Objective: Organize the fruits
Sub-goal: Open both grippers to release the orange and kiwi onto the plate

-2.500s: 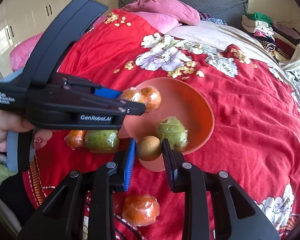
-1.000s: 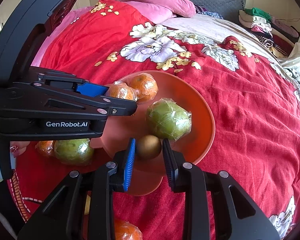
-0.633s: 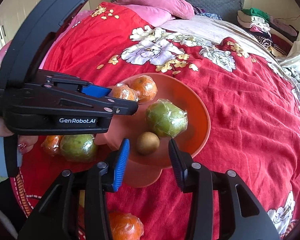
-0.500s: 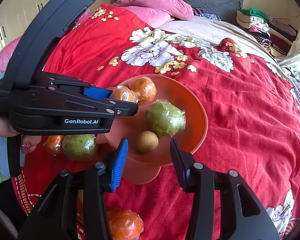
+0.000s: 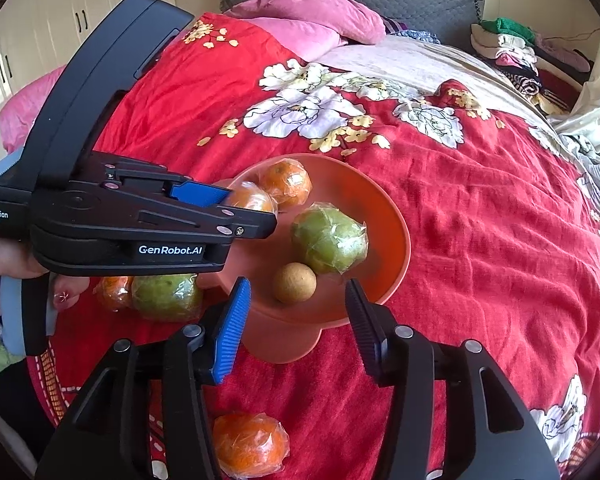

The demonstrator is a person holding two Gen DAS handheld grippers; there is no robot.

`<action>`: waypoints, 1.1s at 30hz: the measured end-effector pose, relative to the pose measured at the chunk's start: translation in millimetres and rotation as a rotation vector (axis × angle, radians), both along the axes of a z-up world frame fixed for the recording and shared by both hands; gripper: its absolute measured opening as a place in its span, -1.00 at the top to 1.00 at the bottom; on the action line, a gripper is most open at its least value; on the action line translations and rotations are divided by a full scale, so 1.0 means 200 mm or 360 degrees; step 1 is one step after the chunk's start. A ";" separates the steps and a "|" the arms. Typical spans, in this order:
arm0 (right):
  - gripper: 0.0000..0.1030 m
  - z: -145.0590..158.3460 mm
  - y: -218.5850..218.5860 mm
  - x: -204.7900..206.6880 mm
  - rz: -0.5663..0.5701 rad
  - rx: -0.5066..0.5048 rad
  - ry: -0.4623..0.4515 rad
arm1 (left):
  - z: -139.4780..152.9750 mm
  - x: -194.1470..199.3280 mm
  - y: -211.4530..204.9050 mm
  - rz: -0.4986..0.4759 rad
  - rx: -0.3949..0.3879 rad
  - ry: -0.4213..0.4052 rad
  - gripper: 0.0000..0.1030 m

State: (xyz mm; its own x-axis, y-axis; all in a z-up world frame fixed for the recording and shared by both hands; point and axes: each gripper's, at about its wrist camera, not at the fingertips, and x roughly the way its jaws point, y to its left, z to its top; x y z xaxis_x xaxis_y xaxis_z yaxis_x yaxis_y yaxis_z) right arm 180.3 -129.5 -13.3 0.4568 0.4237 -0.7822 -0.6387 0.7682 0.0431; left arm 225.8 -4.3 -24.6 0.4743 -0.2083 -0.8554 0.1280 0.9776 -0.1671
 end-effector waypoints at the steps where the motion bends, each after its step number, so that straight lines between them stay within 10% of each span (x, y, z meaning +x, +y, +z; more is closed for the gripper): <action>1: 0.03 0.00 0.00 0.00 -0.0001 -0.0002 -0.0001 | 0.00 0.00 0.00 0.0001 0.0002 -0.0001 0.38; 33: -0.56 0.07 -0.03 -0.05 -0.0084 -0.0008 -0.0073 | 0.12 -0.11 0.07 0.0083 -0.0010 -0.0081 -0.23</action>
